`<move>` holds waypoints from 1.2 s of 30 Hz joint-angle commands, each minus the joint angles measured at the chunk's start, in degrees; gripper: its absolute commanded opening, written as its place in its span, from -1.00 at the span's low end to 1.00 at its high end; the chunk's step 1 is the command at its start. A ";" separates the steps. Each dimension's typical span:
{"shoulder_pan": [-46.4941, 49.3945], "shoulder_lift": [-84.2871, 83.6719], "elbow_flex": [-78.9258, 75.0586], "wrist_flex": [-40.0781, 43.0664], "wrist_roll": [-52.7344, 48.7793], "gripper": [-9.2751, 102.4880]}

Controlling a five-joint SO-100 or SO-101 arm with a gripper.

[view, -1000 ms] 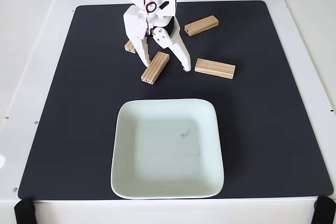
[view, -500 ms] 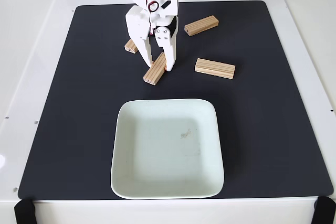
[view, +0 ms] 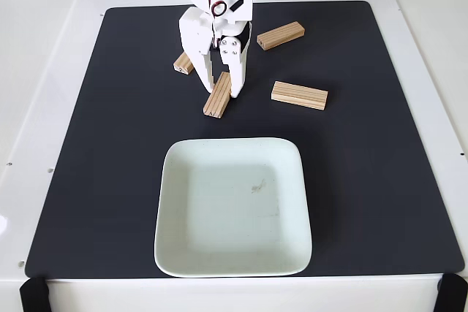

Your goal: Pick up the wooden block and place them on the plate.

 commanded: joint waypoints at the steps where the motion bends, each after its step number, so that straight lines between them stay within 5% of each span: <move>1: -2.02 6.33 -4.92 -0.26 5.36 -0.84; 11: -7.12 9.40 -19.78 -0.26 30.76 -0.84; 21: -9.14 -7.12 -44.30 -0.35 54.76 -0.84; 36: -6.86 -39.29 -82.09 -0.35 65.48 -0.84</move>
